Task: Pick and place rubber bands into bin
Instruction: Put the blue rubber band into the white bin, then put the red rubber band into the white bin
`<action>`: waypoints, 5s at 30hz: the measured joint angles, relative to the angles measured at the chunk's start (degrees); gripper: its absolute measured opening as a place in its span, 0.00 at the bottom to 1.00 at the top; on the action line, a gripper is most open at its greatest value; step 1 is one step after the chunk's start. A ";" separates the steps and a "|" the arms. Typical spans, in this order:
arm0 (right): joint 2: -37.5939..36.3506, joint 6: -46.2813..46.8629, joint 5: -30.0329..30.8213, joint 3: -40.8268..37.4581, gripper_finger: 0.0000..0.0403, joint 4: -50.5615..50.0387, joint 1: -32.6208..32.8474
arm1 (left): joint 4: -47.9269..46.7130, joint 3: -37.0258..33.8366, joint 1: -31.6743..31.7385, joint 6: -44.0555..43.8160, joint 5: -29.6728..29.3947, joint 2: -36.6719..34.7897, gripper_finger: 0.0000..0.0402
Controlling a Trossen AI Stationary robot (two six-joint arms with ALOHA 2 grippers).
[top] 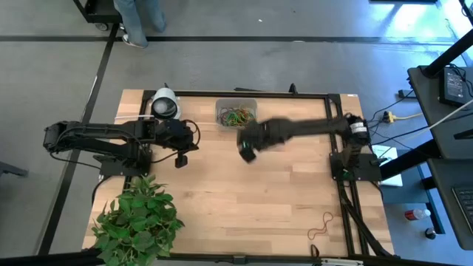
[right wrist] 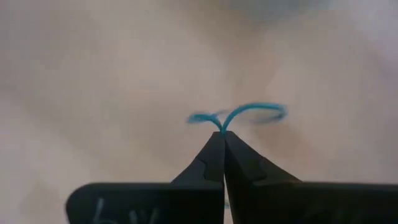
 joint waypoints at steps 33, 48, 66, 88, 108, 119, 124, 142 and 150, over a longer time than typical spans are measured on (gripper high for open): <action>14.22 -30.99 -9.18 0.07 0.12 31.12 -27.98 | 0.13 0.00 0.07 -7.21 -7.72 0.00 0.00; 8.50 -29.17 -9.25 0.15 0.45 21.83 -27.70 | 0.09 0.00 0.07 -7.10 -7.56 0.00 0.00; 2.62 -25.77 -4.70 0.17 0.09 15.60 -21.19 | -0.39 0.00 -0.02 -7.00 -6.80 0.02 0.00; -25.83 34.68 -3.37 -36.02 0.01 12.71 20.63 | -0.56 0.01 -9.97 -5.47 -6.32 0.04 0.00; -24.72 78.86 -17.81 -36.13 0.13 4.13 53.37 | -0.61 0.04 -13.46 -5.47 -11.28 0.04 0.00; -15.34 75.94 -24.16 -36.13 0.36 8.02 58.46 | -0.78 0.04 -13.46 -5.61 -13.29 0.04 0.00; -13.46 74.01 -25.70 -36.13 0.44 10.32 60.95 | -0.76 0.04 -13.46 -5.51 -13.77 0.04 0.00; -11.96 52.55 -28.21 -36.13 0.49 10.08 62.30 | -0.74 0.04 -13.46 -5.58 -14.67 0.04 0.00; -9.46 35.82 -30.12 -36.13 0.49 10.31 62.28 | -0.74 0.04 -13.46 -6.58 -14.65 0.04 0.00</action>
